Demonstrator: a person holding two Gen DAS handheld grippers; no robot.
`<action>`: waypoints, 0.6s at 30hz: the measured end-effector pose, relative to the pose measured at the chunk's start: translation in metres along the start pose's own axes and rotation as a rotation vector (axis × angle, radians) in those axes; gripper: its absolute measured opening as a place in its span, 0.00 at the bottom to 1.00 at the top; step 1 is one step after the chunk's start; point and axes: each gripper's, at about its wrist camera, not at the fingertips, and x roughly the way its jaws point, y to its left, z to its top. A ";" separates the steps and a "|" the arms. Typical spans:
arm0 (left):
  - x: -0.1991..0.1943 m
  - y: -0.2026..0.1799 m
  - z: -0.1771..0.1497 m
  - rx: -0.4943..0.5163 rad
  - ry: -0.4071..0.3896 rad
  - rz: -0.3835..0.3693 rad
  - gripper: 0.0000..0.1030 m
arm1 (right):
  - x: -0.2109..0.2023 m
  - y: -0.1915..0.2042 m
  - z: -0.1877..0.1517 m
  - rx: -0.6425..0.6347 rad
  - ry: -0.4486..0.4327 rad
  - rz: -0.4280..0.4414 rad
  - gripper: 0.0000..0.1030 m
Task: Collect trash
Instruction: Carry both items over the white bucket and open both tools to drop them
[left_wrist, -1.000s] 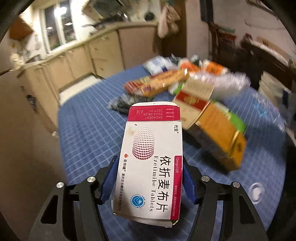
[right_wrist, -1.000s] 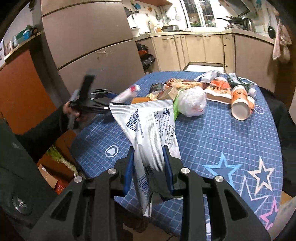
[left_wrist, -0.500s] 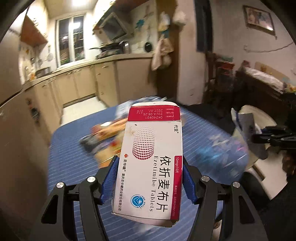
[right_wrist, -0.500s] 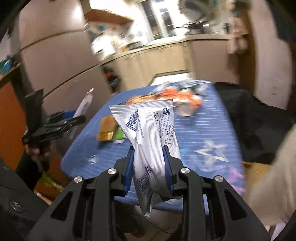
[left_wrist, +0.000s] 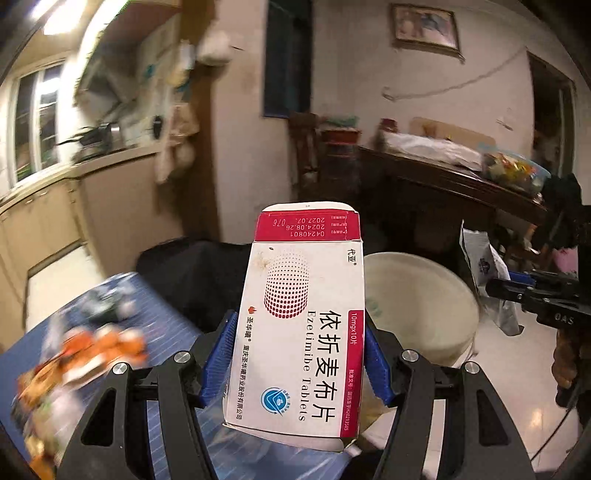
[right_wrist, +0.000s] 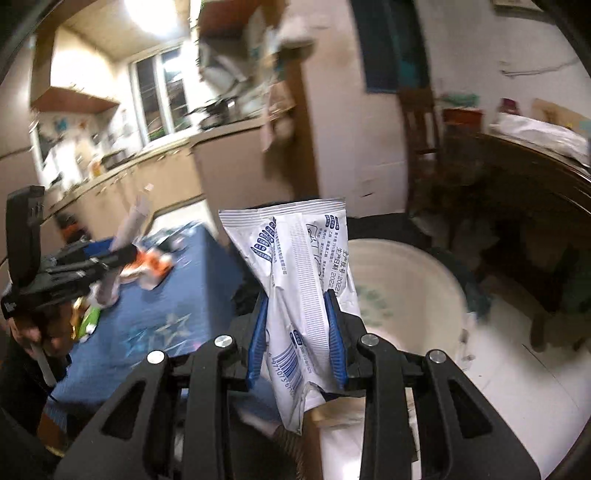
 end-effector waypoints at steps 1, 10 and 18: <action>0.018 -0.011 0.009 0.006 0.007 -0.017 0.63 | 0.001 -0.012 0.003 0.017 -0.012 -0.019 0.27; 0.120 -0.076 0.039 0.004 0.079 -0.146 0.63 | 0.026 -0.074 -0.004 0.124 -0.015 -0.054 0.27; 0.156 -0.083 0.029 -0.029 0.120 -0.185 0.63 | 0.044 -0.095 -0.015 0.174 0.021 -0.078 0.27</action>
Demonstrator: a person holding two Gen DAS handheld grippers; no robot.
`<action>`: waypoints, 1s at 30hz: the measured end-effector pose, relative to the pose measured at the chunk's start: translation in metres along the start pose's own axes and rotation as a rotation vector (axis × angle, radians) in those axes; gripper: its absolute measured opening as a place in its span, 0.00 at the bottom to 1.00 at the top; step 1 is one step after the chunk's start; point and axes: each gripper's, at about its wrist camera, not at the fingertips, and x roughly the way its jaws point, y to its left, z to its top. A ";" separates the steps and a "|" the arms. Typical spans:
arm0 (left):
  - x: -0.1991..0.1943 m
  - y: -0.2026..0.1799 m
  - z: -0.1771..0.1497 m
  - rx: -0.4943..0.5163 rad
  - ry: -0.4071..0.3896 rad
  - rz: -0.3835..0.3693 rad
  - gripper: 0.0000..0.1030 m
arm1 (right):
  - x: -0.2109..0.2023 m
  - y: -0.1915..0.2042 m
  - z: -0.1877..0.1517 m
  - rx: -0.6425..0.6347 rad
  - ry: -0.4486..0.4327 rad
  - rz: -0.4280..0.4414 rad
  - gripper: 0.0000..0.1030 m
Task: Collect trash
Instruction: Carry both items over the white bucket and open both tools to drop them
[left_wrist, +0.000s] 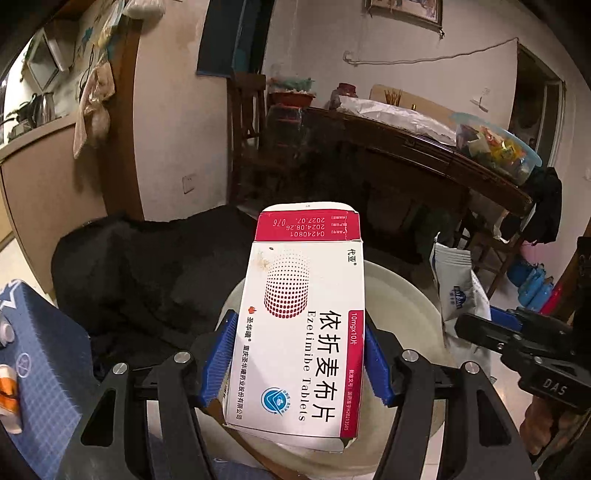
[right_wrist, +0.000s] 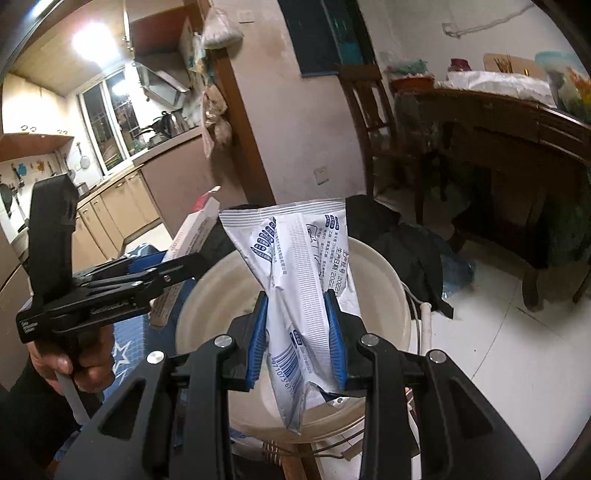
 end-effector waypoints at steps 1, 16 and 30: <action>0.004 0.001 -0.001 -0.012 0.005 -0.006 0.63 | 0.003 -0.001 0.000 0.004 0.006 -0.005 0.27; 0.016 0.017 -0.010 -0.065 0.030 -0.066 0.64 | 0.019 0.007 -0.001 0.001 0.061 -0.025 0.28; 0.003 0.022 -0.012 -0.042 0.002 -0.028 0.74 | 0.020 0.004 0.000 -0.015 0.061 -0.043 0.35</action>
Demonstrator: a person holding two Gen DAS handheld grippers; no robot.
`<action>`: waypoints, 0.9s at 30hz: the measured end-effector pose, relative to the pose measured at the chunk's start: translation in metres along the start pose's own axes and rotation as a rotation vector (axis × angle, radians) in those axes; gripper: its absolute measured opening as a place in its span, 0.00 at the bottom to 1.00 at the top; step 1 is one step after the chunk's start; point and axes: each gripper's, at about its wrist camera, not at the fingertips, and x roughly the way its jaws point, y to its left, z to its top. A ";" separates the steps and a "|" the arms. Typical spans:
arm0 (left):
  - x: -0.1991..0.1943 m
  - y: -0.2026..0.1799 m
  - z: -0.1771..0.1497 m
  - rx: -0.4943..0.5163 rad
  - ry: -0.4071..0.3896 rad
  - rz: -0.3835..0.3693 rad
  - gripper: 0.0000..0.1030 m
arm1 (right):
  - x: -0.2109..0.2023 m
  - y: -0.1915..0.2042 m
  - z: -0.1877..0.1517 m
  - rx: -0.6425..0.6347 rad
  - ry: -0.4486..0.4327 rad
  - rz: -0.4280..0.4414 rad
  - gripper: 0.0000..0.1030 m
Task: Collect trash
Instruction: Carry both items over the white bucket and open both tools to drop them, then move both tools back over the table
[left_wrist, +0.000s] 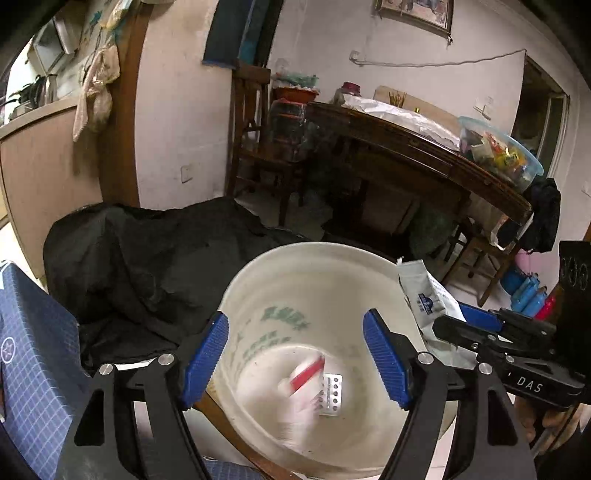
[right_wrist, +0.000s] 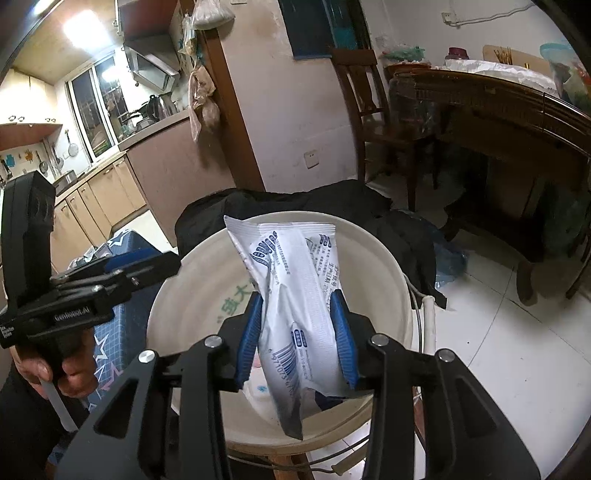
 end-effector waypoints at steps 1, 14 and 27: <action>-0.003 0.001 0.000 0.000 -0.005 0.004 0.74 | -0.001 0.000 -0.001 -0.001 -0.001 -0.001 0.35; -0.023 -0.004 -0.004 0.022 -0.037 0.028 0.74 | 0.005 -0.002 -0.003 0.010 0.017 -0.034 0.49; -0.090 0.015 -0.051 -0.043 -0.072 0.100 0.74 | -0.024 0.024 -0.022 0.009 -0.070 0.031 0.49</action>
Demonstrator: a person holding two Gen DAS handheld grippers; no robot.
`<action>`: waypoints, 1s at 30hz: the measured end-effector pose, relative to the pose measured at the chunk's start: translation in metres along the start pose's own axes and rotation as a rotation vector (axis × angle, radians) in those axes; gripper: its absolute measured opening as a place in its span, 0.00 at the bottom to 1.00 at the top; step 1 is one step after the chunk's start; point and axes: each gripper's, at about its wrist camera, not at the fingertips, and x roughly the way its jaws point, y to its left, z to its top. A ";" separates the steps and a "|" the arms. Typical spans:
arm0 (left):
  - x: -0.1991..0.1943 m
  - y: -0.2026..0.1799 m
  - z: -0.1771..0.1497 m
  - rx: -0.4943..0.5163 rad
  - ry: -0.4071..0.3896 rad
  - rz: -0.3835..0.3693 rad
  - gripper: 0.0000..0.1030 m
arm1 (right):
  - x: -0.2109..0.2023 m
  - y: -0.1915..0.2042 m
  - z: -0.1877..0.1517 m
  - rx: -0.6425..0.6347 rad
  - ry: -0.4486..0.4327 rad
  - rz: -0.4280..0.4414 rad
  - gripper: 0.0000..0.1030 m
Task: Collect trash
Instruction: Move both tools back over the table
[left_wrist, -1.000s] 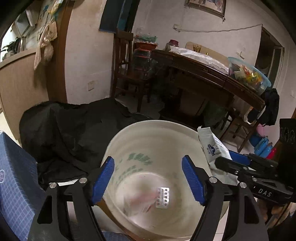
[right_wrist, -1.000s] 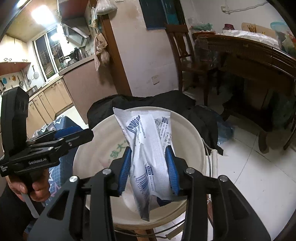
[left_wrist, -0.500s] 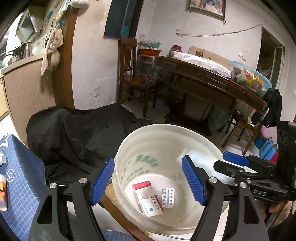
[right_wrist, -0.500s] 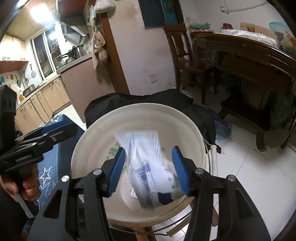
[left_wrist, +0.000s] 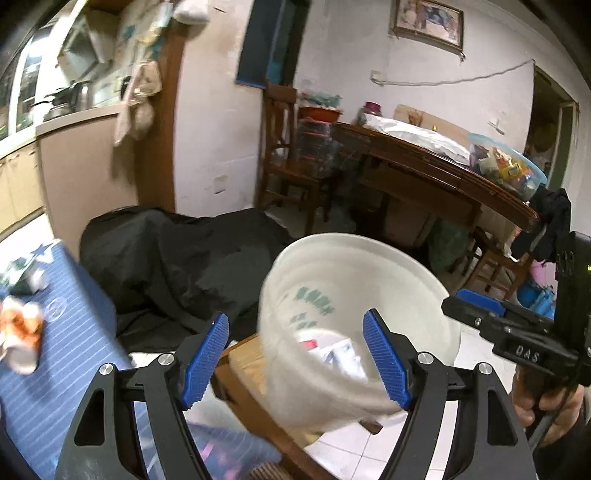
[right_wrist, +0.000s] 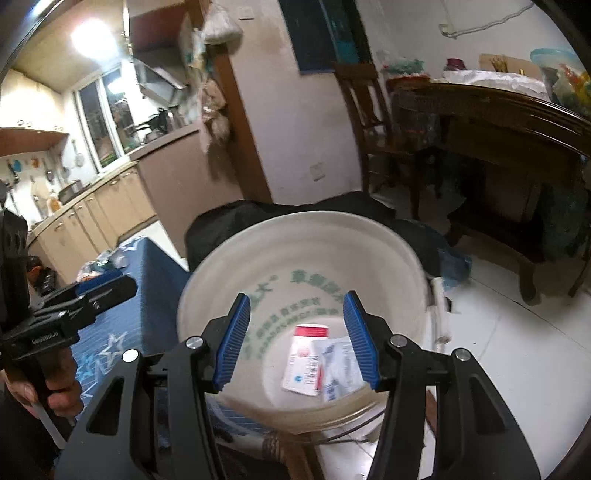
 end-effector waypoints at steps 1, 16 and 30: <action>-0.008 0.006 -0.005 -0.015 -0.003 0.005 0.74 | -0.001 0.007 -0.003 0.006 -0.007 0.035 0.49; -0.164 0.115 -0.108 -0.228 -0.056 0.427 0.77 | 0.015 0.176 -0.054 -0.255 0.158 0.385 0.49; -0.284 0.230 -0.193 -0.562 -0.067 0.767 0.82 | 0.036 0.314 -0.107 -0.497 0.290 0.602 0.49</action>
